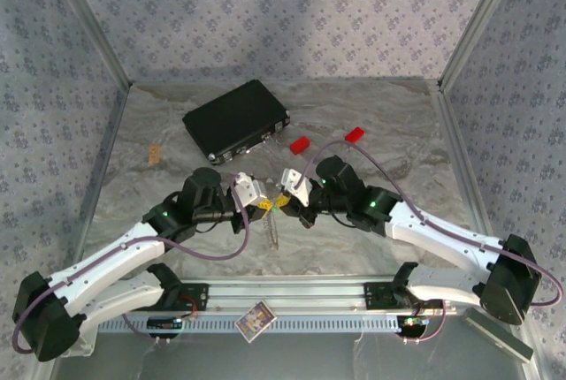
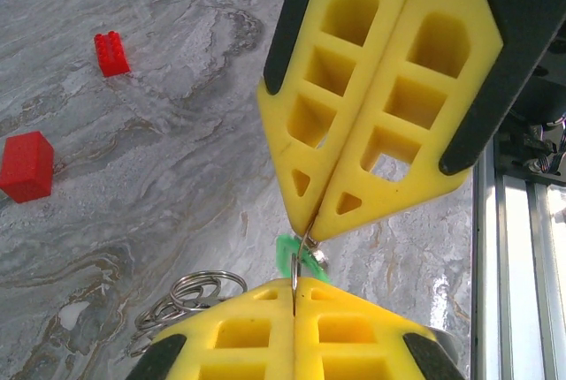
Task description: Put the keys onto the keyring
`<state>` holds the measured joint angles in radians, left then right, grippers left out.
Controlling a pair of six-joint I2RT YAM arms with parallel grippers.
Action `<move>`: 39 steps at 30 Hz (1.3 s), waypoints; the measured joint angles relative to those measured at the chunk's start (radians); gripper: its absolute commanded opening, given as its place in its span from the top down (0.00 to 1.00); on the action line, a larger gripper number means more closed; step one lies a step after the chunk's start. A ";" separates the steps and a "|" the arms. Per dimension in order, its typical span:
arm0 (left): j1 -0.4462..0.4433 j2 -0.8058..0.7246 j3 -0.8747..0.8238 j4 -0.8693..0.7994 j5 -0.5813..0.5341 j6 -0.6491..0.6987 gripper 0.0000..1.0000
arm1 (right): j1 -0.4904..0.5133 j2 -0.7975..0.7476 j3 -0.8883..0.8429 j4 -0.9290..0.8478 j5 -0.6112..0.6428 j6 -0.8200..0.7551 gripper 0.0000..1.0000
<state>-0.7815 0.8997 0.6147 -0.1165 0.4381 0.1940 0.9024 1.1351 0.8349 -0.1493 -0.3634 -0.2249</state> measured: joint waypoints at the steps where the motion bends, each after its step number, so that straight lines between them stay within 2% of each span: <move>1: 0.000 0.000 0.000 0.000 0.000 0.000 1.00 | 0.000 0.000 0.000 0.001 -0.001 0.002 1.00; 21: 0.000 0.000 0.000 0.002 -0.009 0.005 1.00 | 0.002 0.027 0.000 0.010 0.024 0.076 1.00; 39: -0.027 -0.006 0.000 0.021 -0.094 0.060 1.00 | -0.020 0.050 -0.006 0.034 0.021 0.227 1.00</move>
<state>-0.8082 0.8940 0.6147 -0.0956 0.3439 0.2535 0.8822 1.1854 0.8291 -0.1158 -0.3420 0.0017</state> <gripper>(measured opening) 0.046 0.051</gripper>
